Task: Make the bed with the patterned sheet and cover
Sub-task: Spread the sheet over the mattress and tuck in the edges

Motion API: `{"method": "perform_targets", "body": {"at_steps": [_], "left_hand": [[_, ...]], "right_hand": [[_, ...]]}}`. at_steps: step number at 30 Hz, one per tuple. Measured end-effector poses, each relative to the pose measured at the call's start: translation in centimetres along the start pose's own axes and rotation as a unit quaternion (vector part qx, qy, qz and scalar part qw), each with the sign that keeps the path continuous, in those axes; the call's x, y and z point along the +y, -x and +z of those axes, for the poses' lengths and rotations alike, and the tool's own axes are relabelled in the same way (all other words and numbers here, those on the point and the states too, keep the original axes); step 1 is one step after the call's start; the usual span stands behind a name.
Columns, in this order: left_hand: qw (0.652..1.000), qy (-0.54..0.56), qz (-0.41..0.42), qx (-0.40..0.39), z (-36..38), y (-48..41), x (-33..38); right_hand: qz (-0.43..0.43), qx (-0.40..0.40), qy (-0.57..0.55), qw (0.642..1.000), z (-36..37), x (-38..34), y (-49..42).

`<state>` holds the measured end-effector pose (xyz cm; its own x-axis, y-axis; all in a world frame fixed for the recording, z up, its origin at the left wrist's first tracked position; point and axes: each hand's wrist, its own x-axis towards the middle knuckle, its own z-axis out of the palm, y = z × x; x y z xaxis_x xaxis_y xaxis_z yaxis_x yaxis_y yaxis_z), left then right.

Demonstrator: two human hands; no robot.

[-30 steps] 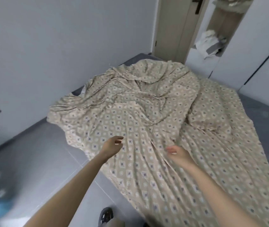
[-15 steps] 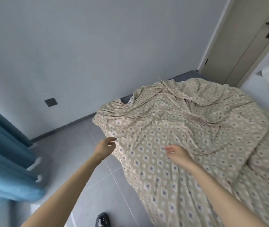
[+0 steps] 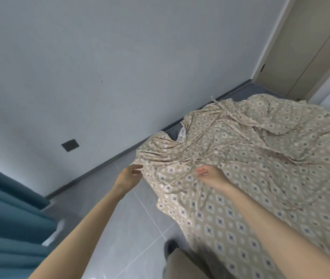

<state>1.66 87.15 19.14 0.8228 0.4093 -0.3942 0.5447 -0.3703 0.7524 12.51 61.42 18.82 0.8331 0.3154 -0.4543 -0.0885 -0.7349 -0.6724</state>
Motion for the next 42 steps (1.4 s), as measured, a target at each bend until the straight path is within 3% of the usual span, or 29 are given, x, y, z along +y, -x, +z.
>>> {"method": "perform_targets", "body": {"at_steps": [8,17,24,29,37,42], "left_hand": [[0.992,-0.113,0.034,-0.046,-3.4,-16.0,0.7],[0.964,-0.235,0.044,-0.118,-6.3,-34.7,6.3],[0.899,-0.323,0.118,-0.27,-1.3,-45.9,8.2],[0.833,-0.368,0.141,-0.388,4.3,-53.3,8.1],[0.79,-0.388,0.173,-0.442,9.4,-60.8,4.1],[0.773,-0.358,0.213,-0.477,10.3,-63.9,0.4]], "right_hand": [[0.038,-0.008,-0.004,0.999,2.6,-5.2,-16.7],[0.145,-0.008,-0.045,0.988,1.1,-10.1,-31.4],[0.237,0.048,-0.121,0.963,1.3,-7.5,-35.8],[0.341,0.102,-0.234,0.904,4.0,-5.1,-37.6],[0.39,0.184,-0.257,0.865,10.4,-6.0,-41.8],[0.4,0.188,-0.235,0.865,15.1,-6.0,-44.9]]}}
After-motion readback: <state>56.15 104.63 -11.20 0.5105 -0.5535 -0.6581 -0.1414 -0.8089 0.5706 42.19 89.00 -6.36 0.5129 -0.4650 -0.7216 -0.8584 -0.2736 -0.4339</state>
